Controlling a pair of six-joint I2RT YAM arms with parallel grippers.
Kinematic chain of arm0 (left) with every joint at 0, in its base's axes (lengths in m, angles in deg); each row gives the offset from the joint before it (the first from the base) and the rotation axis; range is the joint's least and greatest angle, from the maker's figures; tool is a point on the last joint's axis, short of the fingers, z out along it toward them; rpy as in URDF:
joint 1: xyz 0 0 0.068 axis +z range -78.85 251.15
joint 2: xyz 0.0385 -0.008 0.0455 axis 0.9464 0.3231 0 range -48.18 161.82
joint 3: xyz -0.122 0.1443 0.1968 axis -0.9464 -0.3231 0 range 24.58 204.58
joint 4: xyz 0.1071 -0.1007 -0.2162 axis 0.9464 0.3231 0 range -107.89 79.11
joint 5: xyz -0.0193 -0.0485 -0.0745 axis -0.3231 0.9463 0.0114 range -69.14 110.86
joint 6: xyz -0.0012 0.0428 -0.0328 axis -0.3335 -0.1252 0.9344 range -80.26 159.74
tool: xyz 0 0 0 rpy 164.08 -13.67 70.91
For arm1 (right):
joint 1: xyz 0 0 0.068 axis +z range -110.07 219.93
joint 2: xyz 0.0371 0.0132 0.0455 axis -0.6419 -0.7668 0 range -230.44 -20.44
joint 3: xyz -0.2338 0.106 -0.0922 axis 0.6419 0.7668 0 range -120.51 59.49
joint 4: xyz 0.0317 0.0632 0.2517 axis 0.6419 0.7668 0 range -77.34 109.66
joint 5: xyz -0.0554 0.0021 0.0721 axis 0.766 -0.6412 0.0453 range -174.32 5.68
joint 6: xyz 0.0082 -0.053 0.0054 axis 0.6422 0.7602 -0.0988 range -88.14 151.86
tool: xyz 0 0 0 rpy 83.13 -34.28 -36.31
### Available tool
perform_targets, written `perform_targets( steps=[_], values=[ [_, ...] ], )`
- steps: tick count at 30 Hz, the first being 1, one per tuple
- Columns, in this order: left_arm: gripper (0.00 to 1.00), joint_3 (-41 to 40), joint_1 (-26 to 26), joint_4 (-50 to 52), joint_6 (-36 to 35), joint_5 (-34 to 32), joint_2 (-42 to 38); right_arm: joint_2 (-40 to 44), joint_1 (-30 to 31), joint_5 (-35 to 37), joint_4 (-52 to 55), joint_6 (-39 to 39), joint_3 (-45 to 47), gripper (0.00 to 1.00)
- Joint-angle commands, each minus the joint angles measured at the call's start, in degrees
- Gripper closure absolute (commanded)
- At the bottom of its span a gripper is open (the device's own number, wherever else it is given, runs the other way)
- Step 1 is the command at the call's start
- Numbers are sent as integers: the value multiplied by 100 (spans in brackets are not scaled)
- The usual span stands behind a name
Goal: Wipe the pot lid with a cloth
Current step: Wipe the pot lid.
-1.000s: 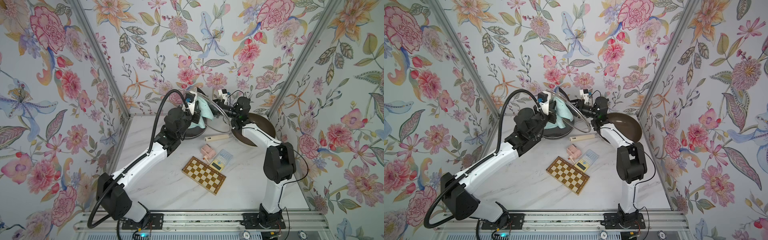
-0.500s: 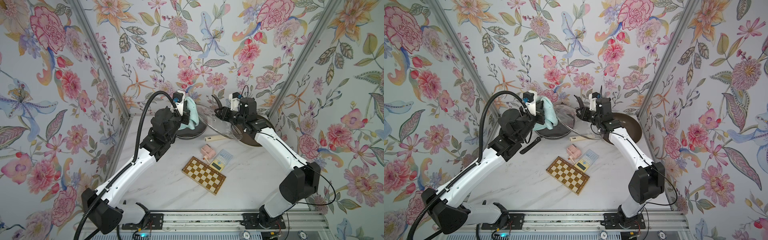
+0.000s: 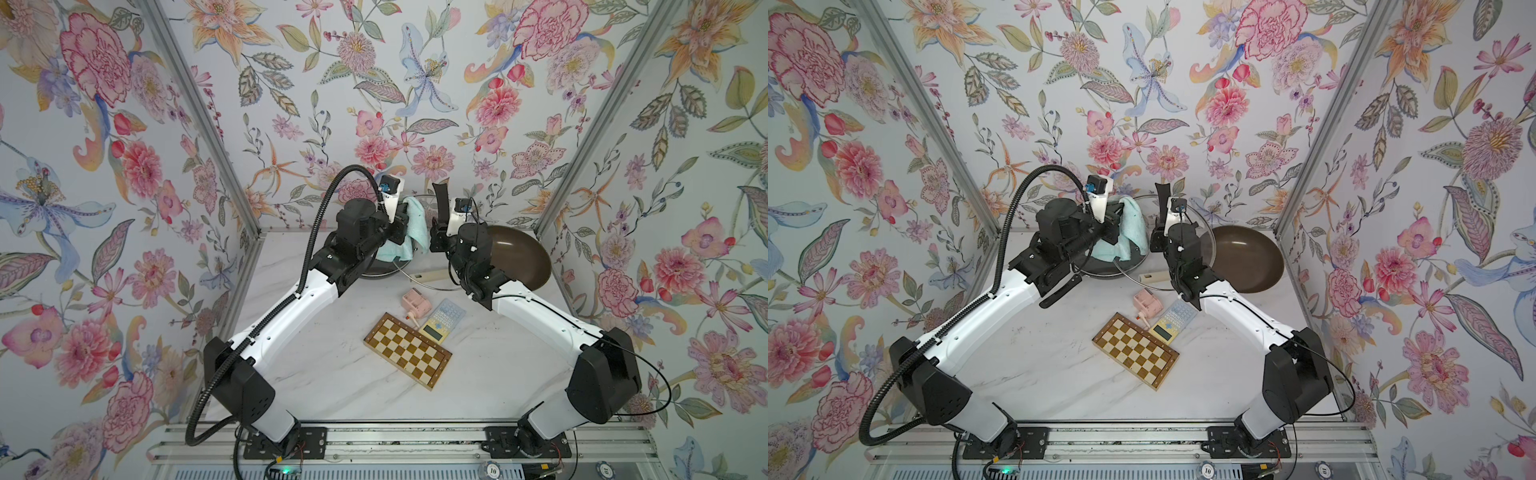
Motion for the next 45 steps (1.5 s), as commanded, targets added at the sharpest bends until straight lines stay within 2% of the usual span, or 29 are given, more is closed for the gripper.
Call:
perform_targets(
  steps=[1,5,9,18,23,28,31,36,42,45],
  values=[
    [100,248,-235,505,350,519,384,197,-49,608,-1904,309,-247,100],
    [100,-183,-369,709,348,651,465,136,-180,311,-2039,153,-360,100],
    [100,-418,-408,611,343,1061,452,123,-280,-108,-1804,-18,-504,100],
    [100,273,-414,1305,-238,1617,908,254,-327,-440,-1549,-25,-457,100],
    [100,1157,-405,1820,-626,1219,1428,410,-300,-773,-1386,-42,-279,100],
    [100,2046,-306,1911,-572,-113,1986,663,-190,-1182,-1159,90,-121,100],
    [100,2950,-101,2106,-386,-554,2476,871,-129,-1331,-1094,204,58,100],
    [100,4523,140,2630,-346,-795,3354,1237,-84,-1427,-908,234,388,100],
    [100,4644,293,2437,-167,-611,3482,1510,-6,-1452,-641,320,559,100],
    [100,4177,216,2381,-164,-359,3201,1420,-44,-1184,-770,359,522,100]
  ],
)
